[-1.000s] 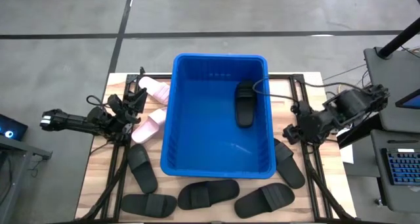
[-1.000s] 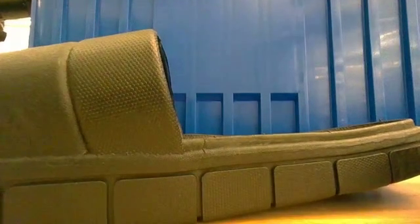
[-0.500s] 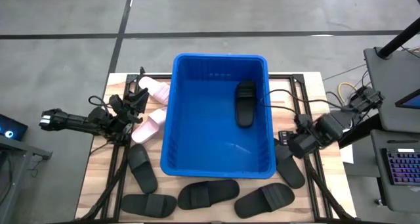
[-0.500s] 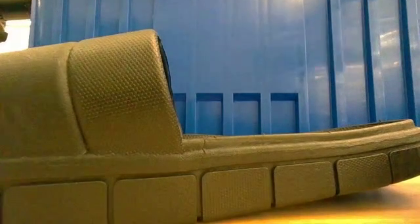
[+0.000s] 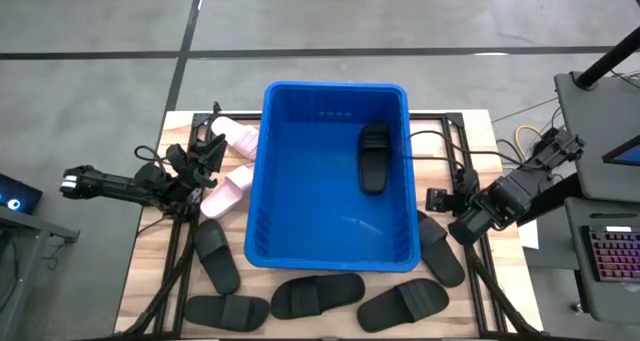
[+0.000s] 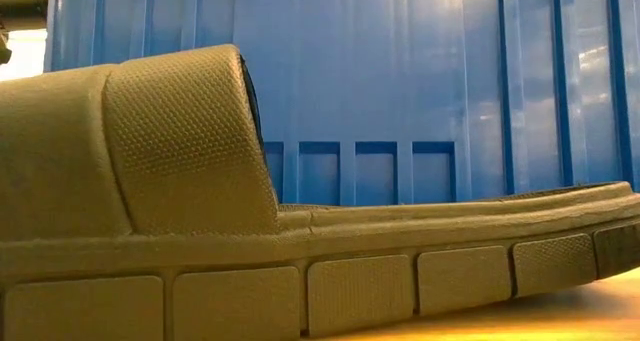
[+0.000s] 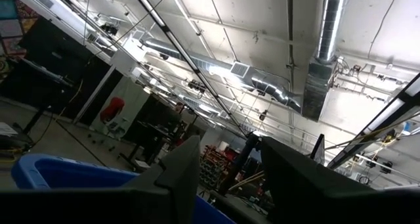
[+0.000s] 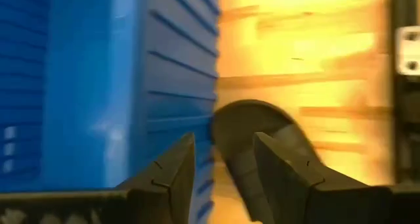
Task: Pick and place slides into bin
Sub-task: Put the black slide into the blue bin
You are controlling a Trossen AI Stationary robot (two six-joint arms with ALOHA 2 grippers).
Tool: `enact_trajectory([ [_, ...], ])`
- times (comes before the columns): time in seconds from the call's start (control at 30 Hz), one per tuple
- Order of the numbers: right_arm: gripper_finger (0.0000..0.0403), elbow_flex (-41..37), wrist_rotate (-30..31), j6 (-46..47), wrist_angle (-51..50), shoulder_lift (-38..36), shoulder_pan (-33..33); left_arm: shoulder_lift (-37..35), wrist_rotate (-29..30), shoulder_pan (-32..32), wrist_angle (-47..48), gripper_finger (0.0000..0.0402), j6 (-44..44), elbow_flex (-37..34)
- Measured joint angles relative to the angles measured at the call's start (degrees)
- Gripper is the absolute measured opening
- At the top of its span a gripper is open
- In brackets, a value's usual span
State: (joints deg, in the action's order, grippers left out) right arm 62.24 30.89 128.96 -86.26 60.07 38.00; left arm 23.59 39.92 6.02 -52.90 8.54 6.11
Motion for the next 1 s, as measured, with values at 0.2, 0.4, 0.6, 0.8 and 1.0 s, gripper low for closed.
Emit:
enact_trajectory([
  [0.2, 0.0145, 1.6, -3.5, -27.2, 6.6, 0.1, 0.0, 0.4, 0.2, 0.0, -0.1, 0.0148, 0.0, 0.0],
  [0.4, 0.0139, 3.0, -12.5, -52.8, 9.4, 0.5, 0.0, 0.4, 1.2, 0.0, 0.0, 0.0148, 0.0, 0.0],
  [0.6, 0.0128, 0.9, -24.1, -67.0, 3.7, 2.9, 0.0, 0.4, 1.2, 0.0, 0.0, 0.0148, 0.2, 0.0],
  [0.8, 0.0115, -1.5, -25.8, -76.5, 2.5, 5.4, 0.4, 0.8, 1.2, 0.0, -0.1, 0.0148, -0.1, 0.0],
  [1.0, 0.0114, -5.8, -25.8, -81.6, 7.3, 5.8, 3.0, 1.5, 1.3, 0.0, -0.1, 0.0148, 0.1, 0.0],
])
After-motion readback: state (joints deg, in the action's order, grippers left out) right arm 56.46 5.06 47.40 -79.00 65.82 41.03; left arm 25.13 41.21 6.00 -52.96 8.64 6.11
